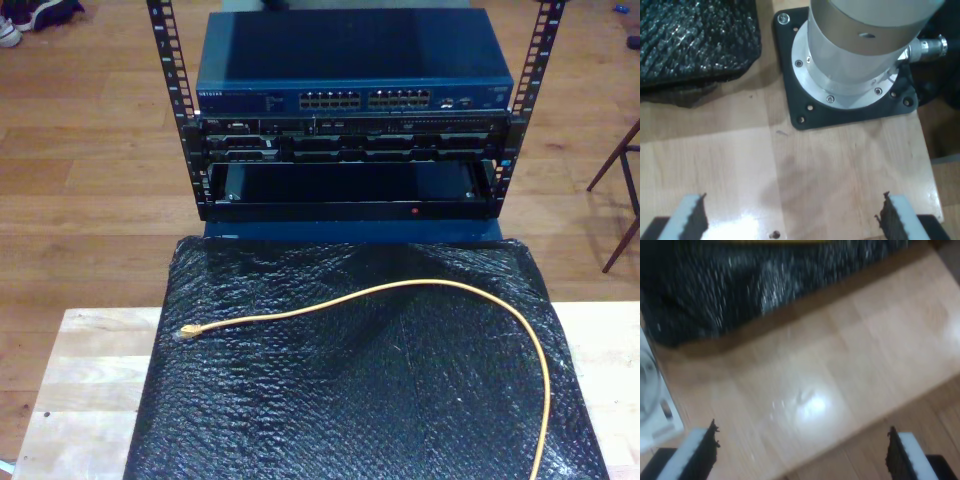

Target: Grab the cable and plug it in

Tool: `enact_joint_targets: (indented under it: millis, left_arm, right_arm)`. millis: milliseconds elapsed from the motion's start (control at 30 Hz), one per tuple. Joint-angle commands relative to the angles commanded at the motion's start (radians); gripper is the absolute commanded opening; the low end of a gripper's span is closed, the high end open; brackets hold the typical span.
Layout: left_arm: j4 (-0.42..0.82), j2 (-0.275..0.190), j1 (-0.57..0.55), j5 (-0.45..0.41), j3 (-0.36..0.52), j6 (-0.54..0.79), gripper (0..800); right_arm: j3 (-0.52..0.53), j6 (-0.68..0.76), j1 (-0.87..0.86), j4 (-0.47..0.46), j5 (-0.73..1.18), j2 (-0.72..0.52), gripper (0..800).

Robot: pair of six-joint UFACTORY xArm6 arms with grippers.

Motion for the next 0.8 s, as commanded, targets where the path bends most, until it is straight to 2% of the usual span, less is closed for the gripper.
enact_joint_targets:
  millis: [300, 800]
  left_arm:
    - [-0.009, 0.005, -0.075, 0.006, 0.000, -0.091, 800]
    - [-0.046, 0.012, -0.209, 0.005, 0.000, -0.241, 800]
  right_arm:
    - [-0.026, 0.041, 0.071, 0.078, 0.035, 0.020, 800]
    - [-0.052, 0.224, 0.308, 0.183, 0.035, 0.009, 800]
